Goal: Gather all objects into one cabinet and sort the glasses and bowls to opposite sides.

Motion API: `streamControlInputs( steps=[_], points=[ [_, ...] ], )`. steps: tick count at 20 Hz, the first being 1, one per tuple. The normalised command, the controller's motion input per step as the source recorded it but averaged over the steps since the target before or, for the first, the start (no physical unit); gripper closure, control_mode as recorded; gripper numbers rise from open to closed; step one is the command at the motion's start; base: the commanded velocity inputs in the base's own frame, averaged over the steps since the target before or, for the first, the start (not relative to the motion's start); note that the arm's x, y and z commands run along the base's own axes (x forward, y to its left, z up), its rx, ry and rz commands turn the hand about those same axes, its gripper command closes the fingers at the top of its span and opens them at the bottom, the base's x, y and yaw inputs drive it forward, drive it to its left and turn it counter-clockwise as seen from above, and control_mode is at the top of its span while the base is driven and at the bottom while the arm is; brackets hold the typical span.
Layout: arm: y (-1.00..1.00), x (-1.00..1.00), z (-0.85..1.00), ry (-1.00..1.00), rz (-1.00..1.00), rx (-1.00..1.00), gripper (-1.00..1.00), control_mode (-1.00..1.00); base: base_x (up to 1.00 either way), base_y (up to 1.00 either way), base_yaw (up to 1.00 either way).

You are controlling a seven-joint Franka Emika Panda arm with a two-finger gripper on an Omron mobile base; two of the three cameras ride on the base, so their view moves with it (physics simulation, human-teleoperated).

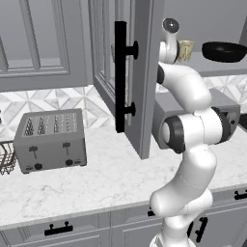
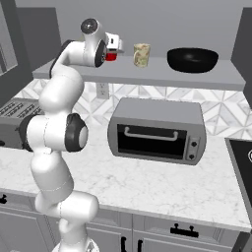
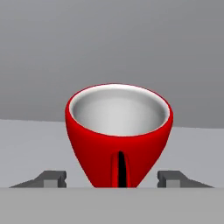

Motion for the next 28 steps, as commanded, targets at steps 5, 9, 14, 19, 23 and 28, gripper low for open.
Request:
streamControlInputs(
  steps=[5, 9, 14, 19, 23, 28],
  points=[
    [-0.03, 0.01, -0.02, 0.00, 0.00, 0.04, -1.00, -1.00, 0.00, 0.00, 0.00],
    [0.00, 0.00, -0.14, 0.00, 0.00, 0.00, -1.00, -1.00, 0.00, 0.00, 0.00],
    [0.00, -0.03, -0.05, -0.01, 0.00, 0.00, -1.00, -1.00, 0.00, 0.00, 0.00],
    [-0.01, -0.32, 0.00, -0.19, 0.00, 0.00, -1.00, -1.00, 0.00, 0.00, 0.00],
    [-0.04, -0.46, 0.00, -0.27, 0.00, 0.00, -1.00, -1.00, 0.00, 0.00, 0.00],
    [-0.05, -0.68, 0.00, -0.24, 0.00, 0.00, -1.00, -1.00, 0.00, 0.00, 0.00]
  ],
)
